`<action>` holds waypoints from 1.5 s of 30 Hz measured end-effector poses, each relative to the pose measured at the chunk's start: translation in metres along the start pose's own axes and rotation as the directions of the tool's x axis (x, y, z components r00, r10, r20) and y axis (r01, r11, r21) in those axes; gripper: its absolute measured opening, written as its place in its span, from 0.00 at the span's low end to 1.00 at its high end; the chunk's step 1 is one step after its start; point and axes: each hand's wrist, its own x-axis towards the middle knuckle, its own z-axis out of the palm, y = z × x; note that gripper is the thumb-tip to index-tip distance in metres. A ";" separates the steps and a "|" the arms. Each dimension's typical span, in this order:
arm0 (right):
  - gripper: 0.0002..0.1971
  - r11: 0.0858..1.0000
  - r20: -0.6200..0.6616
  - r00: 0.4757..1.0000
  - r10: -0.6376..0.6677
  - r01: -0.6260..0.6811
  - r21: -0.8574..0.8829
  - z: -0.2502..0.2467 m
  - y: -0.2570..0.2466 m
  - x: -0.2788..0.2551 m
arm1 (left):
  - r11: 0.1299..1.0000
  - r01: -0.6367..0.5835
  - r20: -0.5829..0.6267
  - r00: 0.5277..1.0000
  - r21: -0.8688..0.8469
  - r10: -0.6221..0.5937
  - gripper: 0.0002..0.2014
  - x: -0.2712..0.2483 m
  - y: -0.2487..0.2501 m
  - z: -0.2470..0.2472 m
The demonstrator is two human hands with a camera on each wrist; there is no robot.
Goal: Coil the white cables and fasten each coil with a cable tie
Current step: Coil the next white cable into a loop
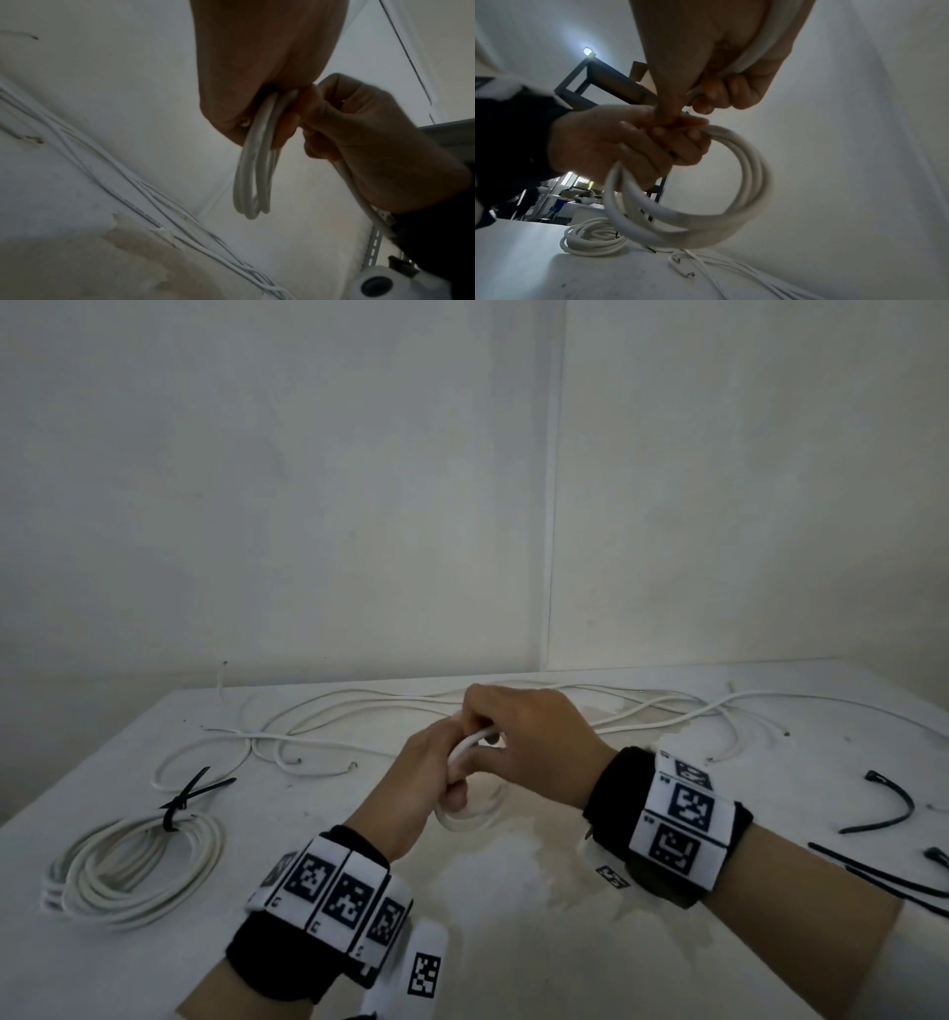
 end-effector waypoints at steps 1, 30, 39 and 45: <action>0.14 0.998 0.046 0.998 0.046 -0.048 0.035 -0.001 0.004 0.000 | 0.998 0.024 0.019 1.000 -0.055 -0.023 0.17 -0.001 0.001 0.002; 0.16 0.922 0.020 0.974 0.225 -0.220 0.319 -0.022 0.013 -0.005 | 0.964 0.065 -0.020 0.997 -0.259 -0.073 0.21 -0.006 0.020 -0.002; 0.06 0.781 0.068 0.929 0.364 -0.344 0.522 -0.015 0.009 -0.008 | 0.975 0.029 -0.057 0.997 -0.219 -0.042 0.21 -0.005 0.025 0.000; 0.08 0.600 0.165 0.908 0.384 -0.382 0.703 -0.014 0.006 -0.012 | 0.986 0.013 -0.076 0.997 -0.167 -0.026 0.21 -0.007 0.022 0.001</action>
